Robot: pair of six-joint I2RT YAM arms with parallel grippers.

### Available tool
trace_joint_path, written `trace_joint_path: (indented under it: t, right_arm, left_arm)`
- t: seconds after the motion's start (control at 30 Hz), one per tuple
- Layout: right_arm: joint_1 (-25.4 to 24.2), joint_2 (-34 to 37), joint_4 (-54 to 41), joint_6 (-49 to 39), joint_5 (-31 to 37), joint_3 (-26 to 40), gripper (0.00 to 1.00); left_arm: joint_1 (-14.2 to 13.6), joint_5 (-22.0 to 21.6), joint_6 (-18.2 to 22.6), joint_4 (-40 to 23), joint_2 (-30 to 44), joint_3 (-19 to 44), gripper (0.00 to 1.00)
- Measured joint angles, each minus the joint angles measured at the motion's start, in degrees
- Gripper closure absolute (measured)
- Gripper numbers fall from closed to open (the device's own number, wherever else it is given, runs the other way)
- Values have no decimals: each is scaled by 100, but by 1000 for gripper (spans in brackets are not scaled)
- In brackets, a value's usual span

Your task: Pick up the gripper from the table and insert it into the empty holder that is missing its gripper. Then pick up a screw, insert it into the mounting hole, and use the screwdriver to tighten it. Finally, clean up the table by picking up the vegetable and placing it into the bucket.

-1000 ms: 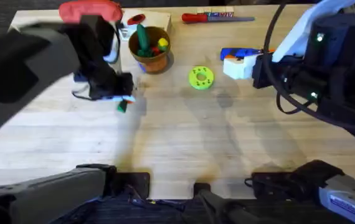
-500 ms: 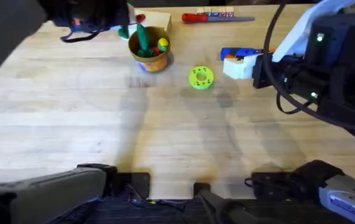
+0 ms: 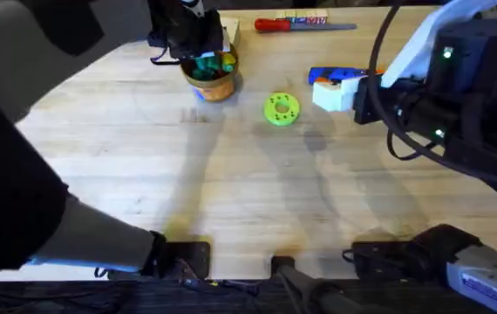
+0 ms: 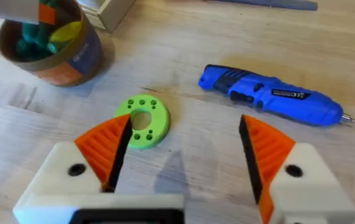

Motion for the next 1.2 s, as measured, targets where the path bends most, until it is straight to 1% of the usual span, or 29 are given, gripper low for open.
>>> trace_joint_path:
  t: [0.03,0.07,0.13,0.23,0.27,0.37,0.4,0.43,0.6,0.7,0.77,0.83,0.93,1.07,1.1,1.2]
  right_arm:
    - [0,1,0,0,0,0,9]
    - [0,1,0,0,0,0,10]
    - [0,-1,0,0,0,0,10]
    - [0,1,0,0,0,0,10]
    - [0,1,0,0,0,0,10]
    - [0,1,-4,0,0,0,10]
    - [0,0,-29,-1,0,0,8]
    - [0,1,-75,0,0,0,10]
    - [0,1,-238,0,0,0,10]
    - [0,-8,-331,0,0,2,10]
    - [0,-78,-694,0,0,44,10]
    - [0,-203,-1328,-33,-2,245,9]
    - [0,-361,-2217,-169,-6,776,10]
    - [0,-475,-3657,-270,-17,1777,10]
    - [0,-488,-4695,-309,-17,2478,10]
    - [0,-491,-5495,-323,-17,3055,10]
  left_arm:
    - [0,-1,7,0,37,0,866]
    - [6,11,12,11,68,0,798]
    - [4,43,9,52,78,0,622]
    - [-24,61,44,81,60,0,415]
    - [-28,69,53,92,62,0,327]
    - [-26,56,117,96,32,0,182]
    - [-28,61,140,98,16,0,112]
    - [-28,51,186,83,-9,0,85]
    - [-4,-17,531,10,-336,2,73]
    - [-4,-32,783,-59,-780,4,69]
    - [-4,-32,988,-207,-1184,14,69]
    - [-4,-34,1226,-463,-1594,47,69]
    - [-4,-34,1665,-1137,-2248,123,68]
    - [-4,-34,2262,-2424,-2968,170,68]
    - [-4,-36,2690,-3335,-3333,170,68]
    - [-4,-36,3001,-3906,-3593,170,68]
